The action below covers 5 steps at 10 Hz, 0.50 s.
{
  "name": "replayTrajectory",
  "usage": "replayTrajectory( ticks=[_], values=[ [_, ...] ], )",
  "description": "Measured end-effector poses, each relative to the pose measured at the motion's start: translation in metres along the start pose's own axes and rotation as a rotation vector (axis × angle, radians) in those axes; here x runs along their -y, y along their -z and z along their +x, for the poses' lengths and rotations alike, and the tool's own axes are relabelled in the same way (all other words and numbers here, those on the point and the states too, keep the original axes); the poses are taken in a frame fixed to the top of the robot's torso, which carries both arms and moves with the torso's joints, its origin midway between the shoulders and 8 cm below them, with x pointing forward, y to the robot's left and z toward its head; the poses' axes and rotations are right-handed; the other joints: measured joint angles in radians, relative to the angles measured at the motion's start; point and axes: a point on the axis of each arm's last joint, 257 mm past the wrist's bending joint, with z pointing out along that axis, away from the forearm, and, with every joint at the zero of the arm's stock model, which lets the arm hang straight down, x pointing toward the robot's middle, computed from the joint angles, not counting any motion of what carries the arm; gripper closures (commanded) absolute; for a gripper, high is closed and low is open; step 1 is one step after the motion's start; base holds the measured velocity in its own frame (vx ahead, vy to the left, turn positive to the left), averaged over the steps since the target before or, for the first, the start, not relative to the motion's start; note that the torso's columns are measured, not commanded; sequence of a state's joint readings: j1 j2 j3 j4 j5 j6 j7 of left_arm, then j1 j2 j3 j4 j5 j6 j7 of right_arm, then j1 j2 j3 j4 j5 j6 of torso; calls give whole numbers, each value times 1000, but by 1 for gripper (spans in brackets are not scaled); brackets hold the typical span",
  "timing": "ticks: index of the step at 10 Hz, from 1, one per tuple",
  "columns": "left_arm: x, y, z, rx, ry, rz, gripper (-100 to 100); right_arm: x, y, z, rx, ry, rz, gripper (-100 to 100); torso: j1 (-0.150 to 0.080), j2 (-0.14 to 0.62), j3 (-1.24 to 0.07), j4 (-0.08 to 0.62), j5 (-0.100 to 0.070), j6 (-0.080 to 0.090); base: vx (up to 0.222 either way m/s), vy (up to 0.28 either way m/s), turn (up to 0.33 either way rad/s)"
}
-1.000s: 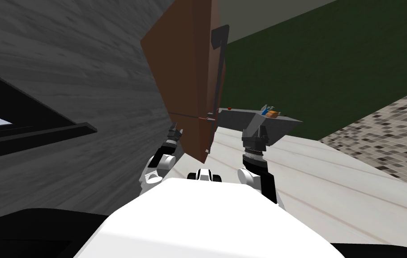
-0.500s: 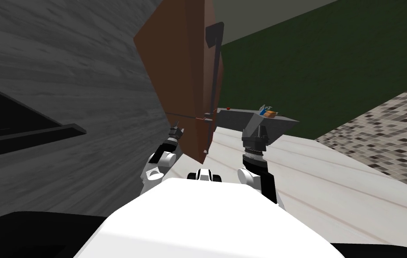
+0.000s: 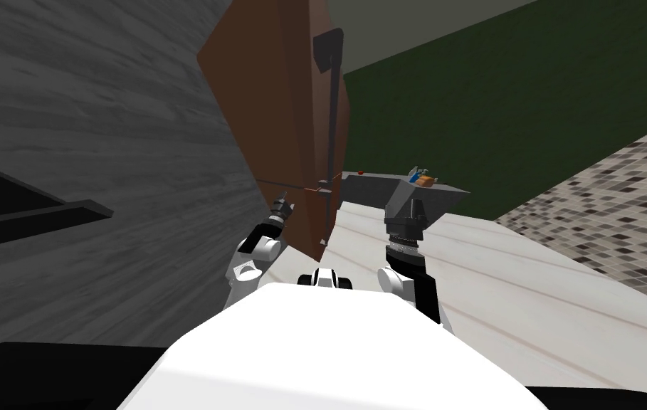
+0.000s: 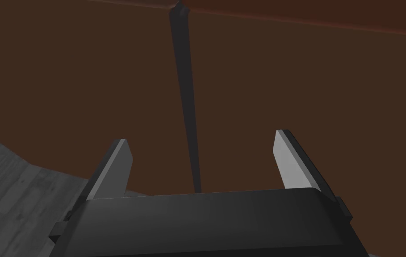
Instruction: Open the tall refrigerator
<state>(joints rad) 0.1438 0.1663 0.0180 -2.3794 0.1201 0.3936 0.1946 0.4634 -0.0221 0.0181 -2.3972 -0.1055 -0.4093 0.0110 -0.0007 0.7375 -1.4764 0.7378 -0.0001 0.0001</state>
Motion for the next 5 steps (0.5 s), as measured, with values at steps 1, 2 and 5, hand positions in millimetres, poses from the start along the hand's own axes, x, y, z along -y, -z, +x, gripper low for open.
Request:
replayTrajectory(
  ticks=[1,2,5],
  values=[
    [-3,-1,1,1,2,-16,-100,0,0,0,0,0,0,0,1,1,1,0,0,0,22,-50,-30],
    [-4,-4,2,0,3,-28,-100,0,0,0,0,0,0,0,1,1,1,0,0,0,18,-37,-13],
    [-6,-10,5,-4,7,-65,-100,0,0,0,0,0,0,0,-1,-1,0,0,0,0,31,-60,-30]
  ],
)
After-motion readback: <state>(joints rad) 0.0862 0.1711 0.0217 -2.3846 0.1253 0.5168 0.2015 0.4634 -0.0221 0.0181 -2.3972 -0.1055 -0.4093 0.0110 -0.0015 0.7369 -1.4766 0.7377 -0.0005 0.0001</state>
